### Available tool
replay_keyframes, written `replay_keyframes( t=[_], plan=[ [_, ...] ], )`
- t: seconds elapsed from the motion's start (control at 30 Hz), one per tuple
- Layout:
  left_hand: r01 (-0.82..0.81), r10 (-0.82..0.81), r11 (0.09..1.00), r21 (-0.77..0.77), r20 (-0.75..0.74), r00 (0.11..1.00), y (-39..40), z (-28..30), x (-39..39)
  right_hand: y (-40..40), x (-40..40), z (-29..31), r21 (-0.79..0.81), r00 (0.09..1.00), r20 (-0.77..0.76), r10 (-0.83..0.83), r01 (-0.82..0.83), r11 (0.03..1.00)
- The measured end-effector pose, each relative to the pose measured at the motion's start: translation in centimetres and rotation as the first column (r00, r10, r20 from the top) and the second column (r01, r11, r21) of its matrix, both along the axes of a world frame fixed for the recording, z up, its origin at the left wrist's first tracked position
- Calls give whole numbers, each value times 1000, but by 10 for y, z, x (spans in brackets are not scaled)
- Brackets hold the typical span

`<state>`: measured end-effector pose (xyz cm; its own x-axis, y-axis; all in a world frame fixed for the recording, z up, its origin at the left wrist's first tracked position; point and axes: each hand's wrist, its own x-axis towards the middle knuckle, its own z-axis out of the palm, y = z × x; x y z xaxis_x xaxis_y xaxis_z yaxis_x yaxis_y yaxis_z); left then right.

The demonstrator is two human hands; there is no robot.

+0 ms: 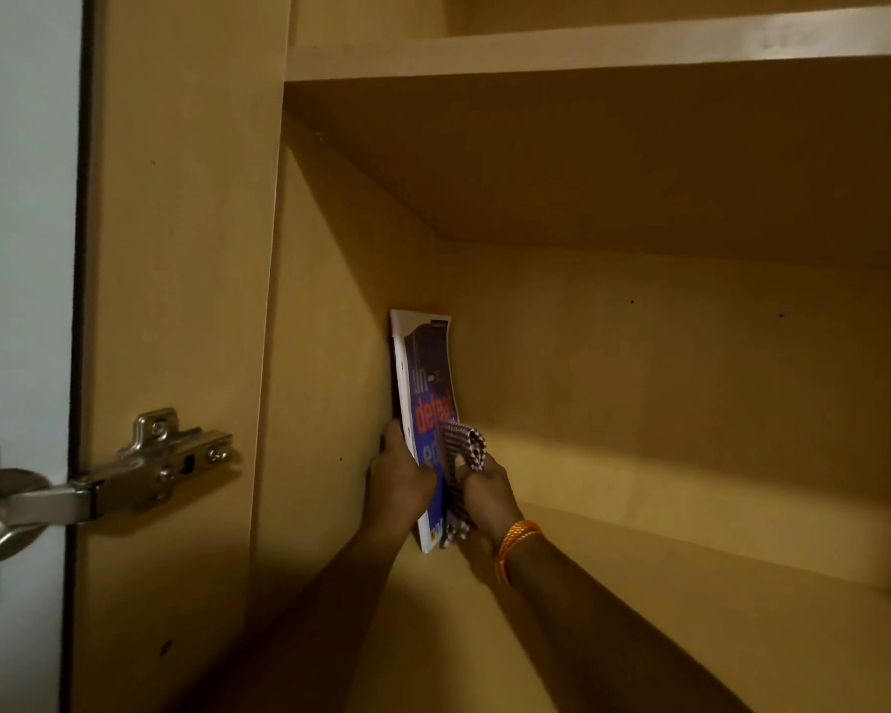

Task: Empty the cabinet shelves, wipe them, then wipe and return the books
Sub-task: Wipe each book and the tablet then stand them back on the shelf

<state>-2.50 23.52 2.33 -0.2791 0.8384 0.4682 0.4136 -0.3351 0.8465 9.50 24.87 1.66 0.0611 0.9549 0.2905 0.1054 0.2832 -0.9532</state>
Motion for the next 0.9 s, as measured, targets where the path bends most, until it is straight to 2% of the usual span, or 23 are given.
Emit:
replay_keyframes(
  t=[0.37,0.57,0.7,0.8,0.9],
  plan=[
    [30,-29,997,-68,19,999,-28,7,-1,-25,28,9,-11,998,58,-35,36,999],
    [49,-51,999,-20,-118,992,-62,2,1,-42,55,13,6,997,56,-46,46,999],
    [52,-53,999,-5,-137,989,-88,6,18,-74,67,26,12,1000,27,1,-1,1000],
    [135,-137,990,-35,-73,988,-99,9,33,-101,75,35,21,999,-21,29,-28,999],
    [323,-303,943,-82,192,933,-109,6,47,-134,84,42,26,995,-95,41,-39,999]
  ],
)
